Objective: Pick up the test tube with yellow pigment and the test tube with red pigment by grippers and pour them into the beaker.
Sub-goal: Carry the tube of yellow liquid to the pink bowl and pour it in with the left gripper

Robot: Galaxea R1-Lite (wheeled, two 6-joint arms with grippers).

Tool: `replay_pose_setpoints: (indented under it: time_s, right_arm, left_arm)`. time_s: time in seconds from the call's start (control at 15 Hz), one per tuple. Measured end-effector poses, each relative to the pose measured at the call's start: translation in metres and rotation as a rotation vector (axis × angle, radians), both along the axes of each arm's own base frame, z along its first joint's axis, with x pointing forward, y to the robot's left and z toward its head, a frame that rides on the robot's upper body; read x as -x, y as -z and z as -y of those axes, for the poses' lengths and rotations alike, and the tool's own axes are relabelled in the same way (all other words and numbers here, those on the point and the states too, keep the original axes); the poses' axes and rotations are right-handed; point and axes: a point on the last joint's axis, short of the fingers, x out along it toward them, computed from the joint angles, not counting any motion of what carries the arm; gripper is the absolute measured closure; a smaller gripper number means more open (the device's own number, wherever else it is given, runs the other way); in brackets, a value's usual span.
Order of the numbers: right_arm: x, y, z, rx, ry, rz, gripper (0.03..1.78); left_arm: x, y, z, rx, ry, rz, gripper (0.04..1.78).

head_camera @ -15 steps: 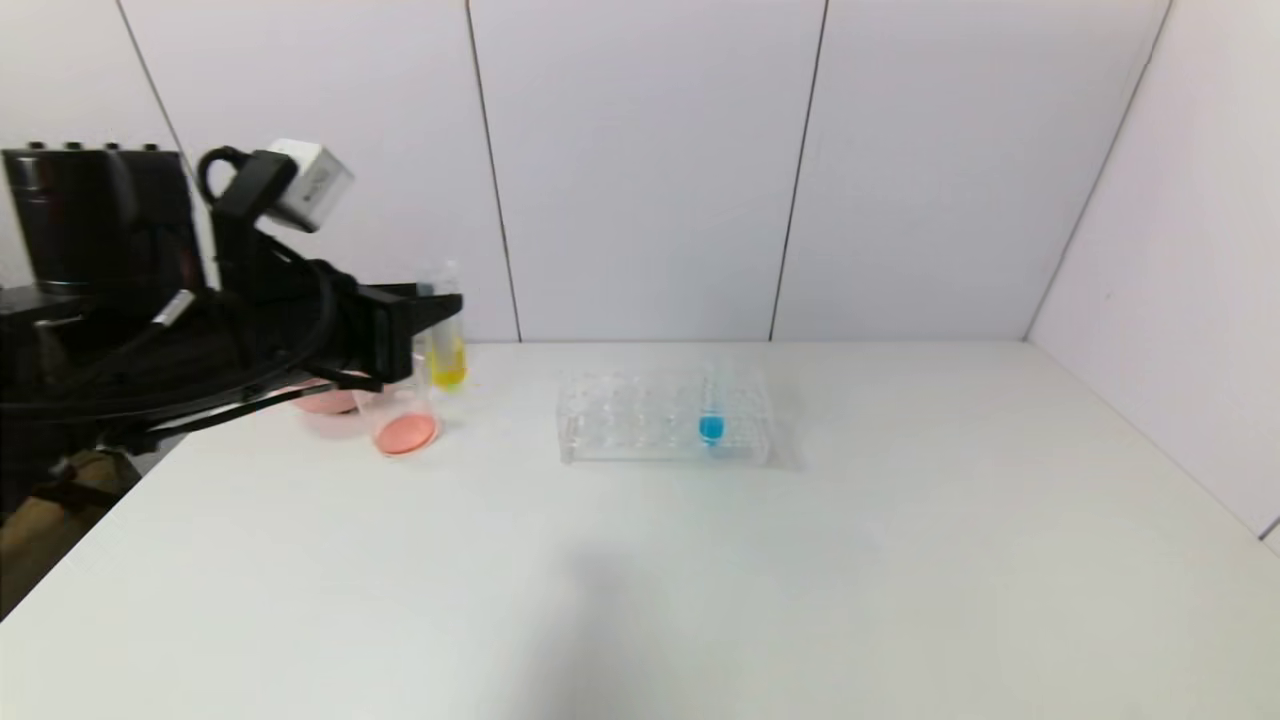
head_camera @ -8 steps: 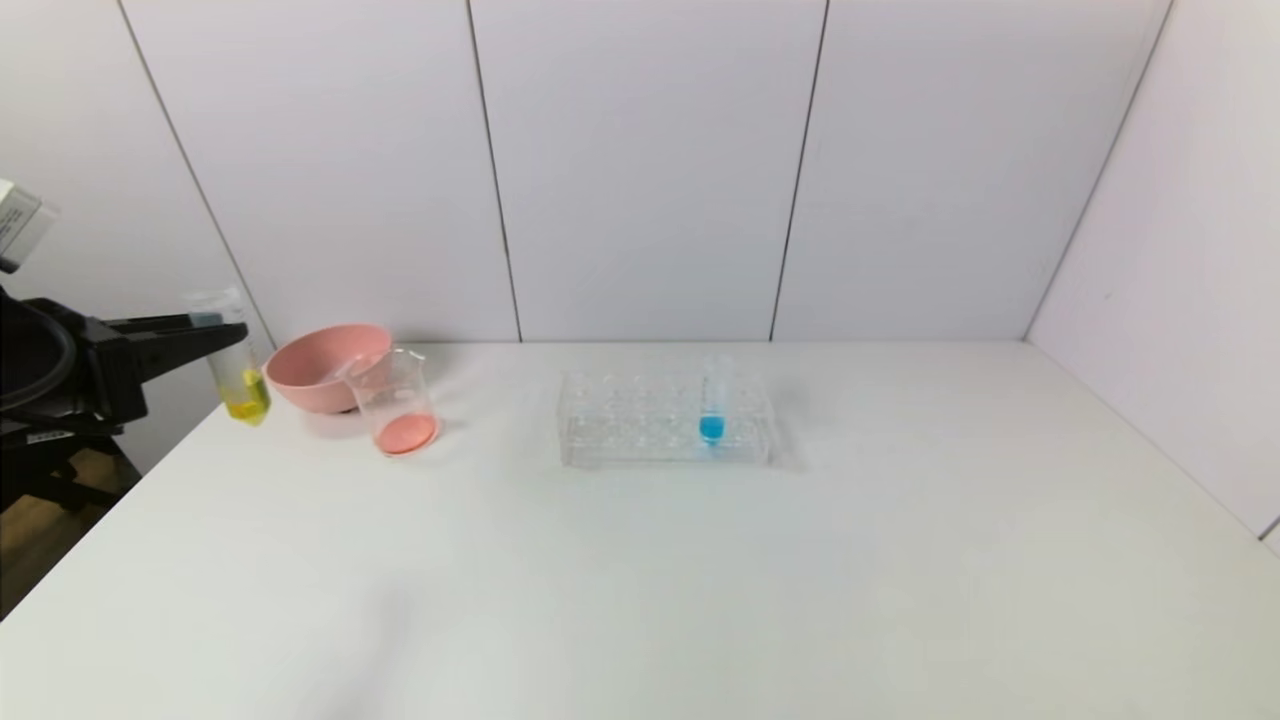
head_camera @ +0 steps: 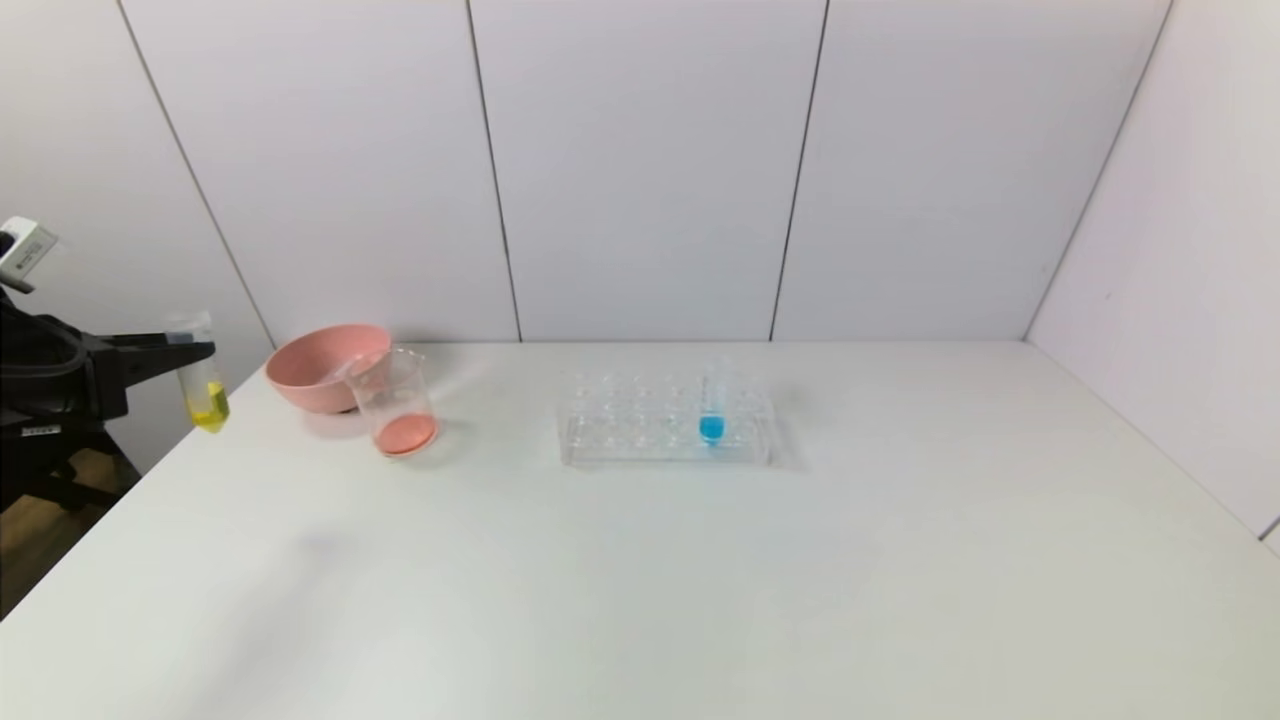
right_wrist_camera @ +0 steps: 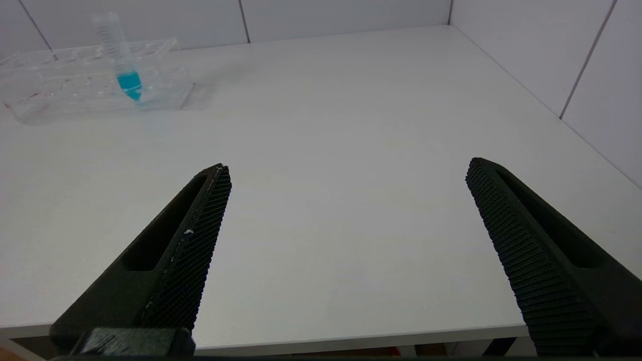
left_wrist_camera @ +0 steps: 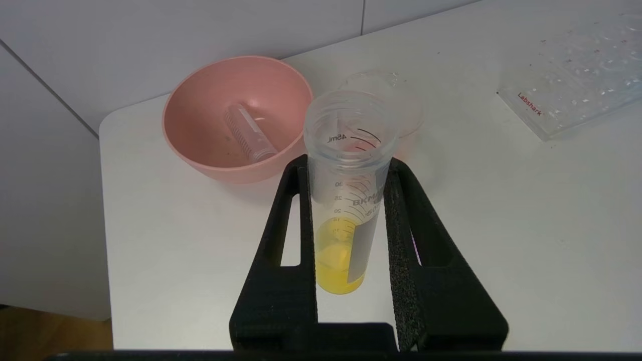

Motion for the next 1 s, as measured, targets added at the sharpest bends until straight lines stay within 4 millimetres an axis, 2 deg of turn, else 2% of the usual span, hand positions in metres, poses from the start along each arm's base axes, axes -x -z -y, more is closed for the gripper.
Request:
replay_pose_setpoints:
  time_s: [0.27,0.67,1.0]
  right_arm:
    - [0.000,0.000,0.000,0.000,0.000,0.000,0.10]
    - [0.000,0.000,0.000,0.000,0.000,0.000,0.10]
    - [0.000,0.000,0.000,0.000,0.000,0.000,0.10]
  left_arm:
    - [-0.028,-0.010,0.000,-0.061,0.054,-0.087,1.40]
    - [-0.080,-0.015,0.023,-0.258,0.062,-0.248,1.40]
    - [-0.108,-0.027,0.039,-0.334,0.092,-0.297,1.40]
